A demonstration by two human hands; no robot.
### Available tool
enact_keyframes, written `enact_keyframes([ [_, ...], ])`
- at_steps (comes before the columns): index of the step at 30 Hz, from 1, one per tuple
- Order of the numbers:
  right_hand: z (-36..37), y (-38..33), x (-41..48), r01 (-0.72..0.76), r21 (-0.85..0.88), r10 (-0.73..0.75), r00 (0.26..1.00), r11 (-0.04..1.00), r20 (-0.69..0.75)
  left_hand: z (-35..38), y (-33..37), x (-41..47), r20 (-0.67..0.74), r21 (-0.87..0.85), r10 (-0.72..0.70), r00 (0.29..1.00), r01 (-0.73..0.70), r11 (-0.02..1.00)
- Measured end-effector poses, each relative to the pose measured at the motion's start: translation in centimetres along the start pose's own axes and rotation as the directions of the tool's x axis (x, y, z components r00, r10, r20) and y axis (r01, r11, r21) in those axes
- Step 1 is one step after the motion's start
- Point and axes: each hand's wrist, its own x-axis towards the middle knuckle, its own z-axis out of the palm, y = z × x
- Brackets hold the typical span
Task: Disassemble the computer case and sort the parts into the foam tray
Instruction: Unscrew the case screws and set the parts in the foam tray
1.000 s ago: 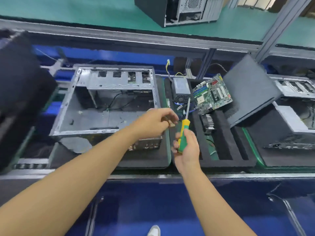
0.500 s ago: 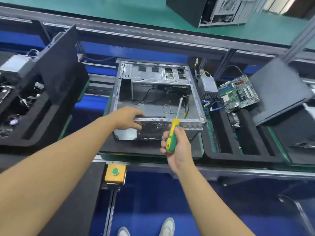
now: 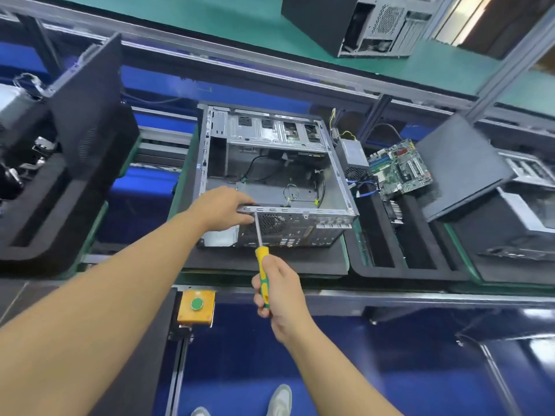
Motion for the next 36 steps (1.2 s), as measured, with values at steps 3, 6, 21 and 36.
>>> enact_keyframes([
  [3,0.3,0.2,-0.1,-0.024,-0.017,0.024,1.000,1.000,0.003,0.0,0.0,0.0,-0.014,0.001,0.015,1.000,-0.015,1.000],
  [6,0.4,0.4,0.1,-0.039,-0.010,0.039,0.999,0.999,0.001,0.1,0.0,-0.1,-0.029,0.004,0.028,0.999,-0.028,1.000],
  [21,0.0,1.0,0.9,-0.044,0.016,0.044,0.999,0.999,-0.001,0.3,-0.1,0.0,-0.053,0.006,0.050,0.997,-0.049,0.999],
  [36,-0.5,0.8,1.1,-0.187,0.253,0.166,0.981,0.949,0.100,0.9,-0.5,0.2,-0.097,0.015,0.032,0.995,-0.031,0.999],
])
